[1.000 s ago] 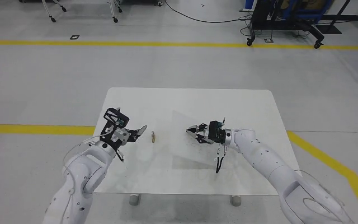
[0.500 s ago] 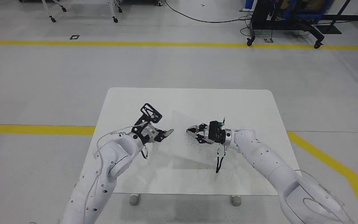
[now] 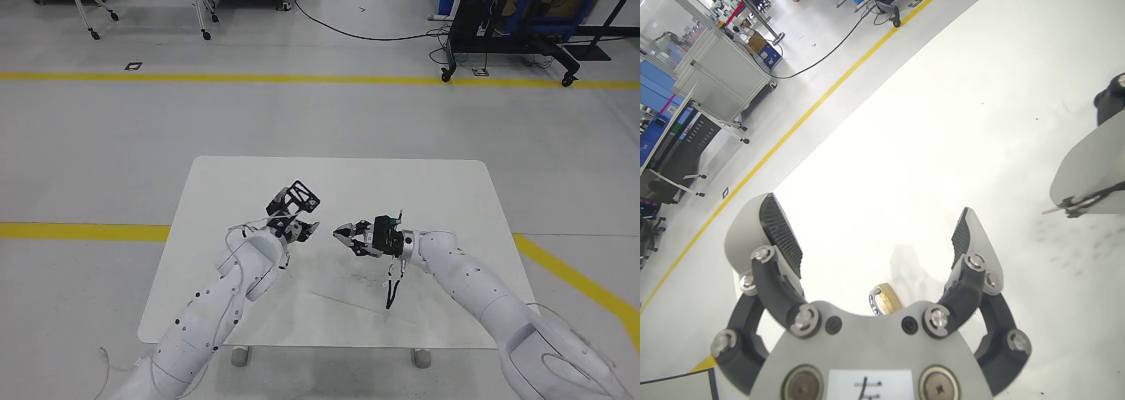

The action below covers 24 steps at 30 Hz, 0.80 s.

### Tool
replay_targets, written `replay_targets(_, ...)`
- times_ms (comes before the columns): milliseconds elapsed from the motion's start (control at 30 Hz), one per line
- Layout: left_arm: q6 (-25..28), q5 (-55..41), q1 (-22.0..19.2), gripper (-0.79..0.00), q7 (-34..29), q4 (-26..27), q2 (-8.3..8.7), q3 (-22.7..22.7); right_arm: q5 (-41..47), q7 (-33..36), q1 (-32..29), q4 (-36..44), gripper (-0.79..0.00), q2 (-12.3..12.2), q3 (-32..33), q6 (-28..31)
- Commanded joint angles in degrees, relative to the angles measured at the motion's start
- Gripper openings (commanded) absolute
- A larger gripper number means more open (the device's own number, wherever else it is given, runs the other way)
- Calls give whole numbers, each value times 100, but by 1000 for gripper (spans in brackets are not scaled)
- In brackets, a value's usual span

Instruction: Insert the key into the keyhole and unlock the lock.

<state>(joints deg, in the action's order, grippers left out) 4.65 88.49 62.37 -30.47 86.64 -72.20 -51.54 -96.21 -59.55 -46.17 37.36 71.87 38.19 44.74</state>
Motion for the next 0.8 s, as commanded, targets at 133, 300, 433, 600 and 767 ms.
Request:
replay_targets(133, -287, -93, -219, 0, 57, -284, -116, 60, 0, 0, 0, 0, -785, 0, 0, 0)
replay_targets(300, -205, -360, 109, 0, 302, 197, 38, -807, 0, 0, 0, 0, -785, 0, 0, 0)
replay_targets(433, 181, -738, 910, 0, 657, 896, 262, -1980, 0, 0, 0, 0, -785, 0, 0, 0)
replay_targets(600, 826, -1370, 1659, 0, 1043, 1255, 396, -2823, 317, 88, -61, 187, -785, 3, 107, 47)
replay_targets(767, 826, -1370, 1659, 0, 1043, 1255, 396, -2823, 1516, 624, -163, 591, -785, -26, 421, 623)
